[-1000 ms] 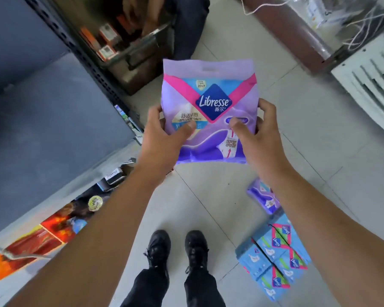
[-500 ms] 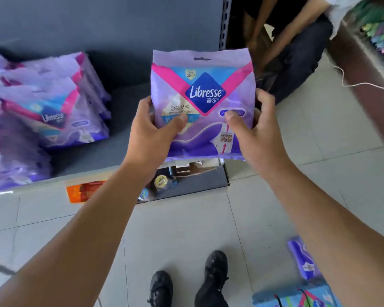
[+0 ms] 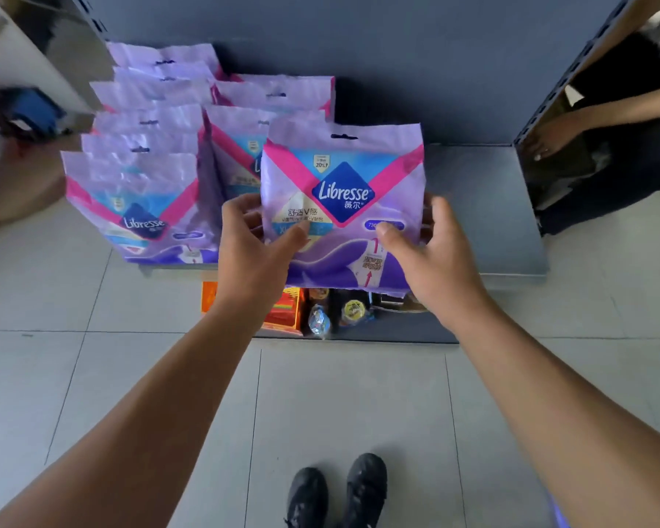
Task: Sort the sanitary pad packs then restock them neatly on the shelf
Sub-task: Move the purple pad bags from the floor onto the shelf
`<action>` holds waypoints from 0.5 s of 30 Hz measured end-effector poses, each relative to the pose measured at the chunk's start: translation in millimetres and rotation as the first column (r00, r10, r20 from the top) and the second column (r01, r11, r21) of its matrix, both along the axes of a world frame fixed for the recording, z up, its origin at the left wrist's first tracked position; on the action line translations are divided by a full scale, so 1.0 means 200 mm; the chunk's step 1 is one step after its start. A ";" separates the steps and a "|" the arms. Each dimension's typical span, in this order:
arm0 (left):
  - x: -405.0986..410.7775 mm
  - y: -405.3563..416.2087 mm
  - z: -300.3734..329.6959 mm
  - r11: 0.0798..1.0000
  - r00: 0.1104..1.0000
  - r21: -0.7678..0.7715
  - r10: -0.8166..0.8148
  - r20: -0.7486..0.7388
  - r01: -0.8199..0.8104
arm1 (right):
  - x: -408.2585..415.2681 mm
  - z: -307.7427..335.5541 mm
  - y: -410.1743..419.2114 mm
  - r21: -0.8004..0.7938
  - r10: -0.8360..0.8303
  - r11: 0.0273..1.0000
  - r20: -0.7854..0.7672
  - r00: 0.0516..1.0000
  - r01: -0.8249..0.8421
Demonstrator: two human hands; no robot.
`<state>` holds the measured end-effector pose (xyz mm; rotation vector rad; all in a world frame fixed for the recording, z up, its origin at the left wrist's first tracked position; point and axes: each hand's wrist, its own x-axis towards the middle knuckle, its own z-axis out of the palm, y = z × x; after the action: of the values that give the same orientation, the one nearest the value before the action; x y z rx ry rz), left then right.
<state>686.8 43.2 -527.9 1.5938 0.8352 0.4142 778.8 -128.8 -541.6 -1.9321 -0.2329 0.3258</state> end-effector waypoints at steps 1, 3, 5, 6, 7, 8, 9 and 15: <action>-0.02 0.03 -0.01 1.000 1.000 0.005 0.014 -0.012 -0.014 | -0.01 -0.01 0.04 -0.013 0.006 1.000 0.016 1.000 -0.006; -0.05 0.09 -0.03 0.998 0.999 0.039 0.040 -0.026 -0.039 | -0.02 -0.03 0.11 -0.036 0.034 0.999 0.030 0.999 -0.033; -0.07 0.13 -0.05 0.996 0.998 0.073 0.048 -0.037 -0.045 | -0.02 -0.04 0.17 -0.055 0.046 0.998 0.029 0.999 -0.044; -0.07 0.15 -0.06 0.995 0.998 0.089 0.052 -0.040 -0.048 | -0.02 -0.05 0.20 -0.061 0.049 0.997 0.034 0.998 -0.047; -0.07 0.17 -0.09 0.993 0.997 0.104 0.055 -0.044 -0.051 | -0.02 -0.06 0.23 -0.067 0.051 0.997 0.043 0.998 -0.048; -0.07 0.18 -0.11 0.992 0.997 0.118 0.053 -0.050 -0.046 | -0.02 -0.07 0.26 -0.070 0.048 0.997 0.053 0.997 -0.044; -0.06 0.20 -0.13 0.990 0.997 0.136 0.050 -0.059 -0.042 | -0.01 -0.09 0.29 -0.068 0.041 0.997 0.062 0.997 -0.037; -0.10 0.28 -0.19 0.989 0.997 0.149 -0.003 -0.075 0.014 | 0.02 -0.19 0.46 -0.036 -0.028 0.999 0.105 0.994 0.032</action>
<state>667.5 98.7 -565.9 1.7597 0.8706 0.4211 782.2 -36.3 -580.3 -1.9901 -0.2677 0.2104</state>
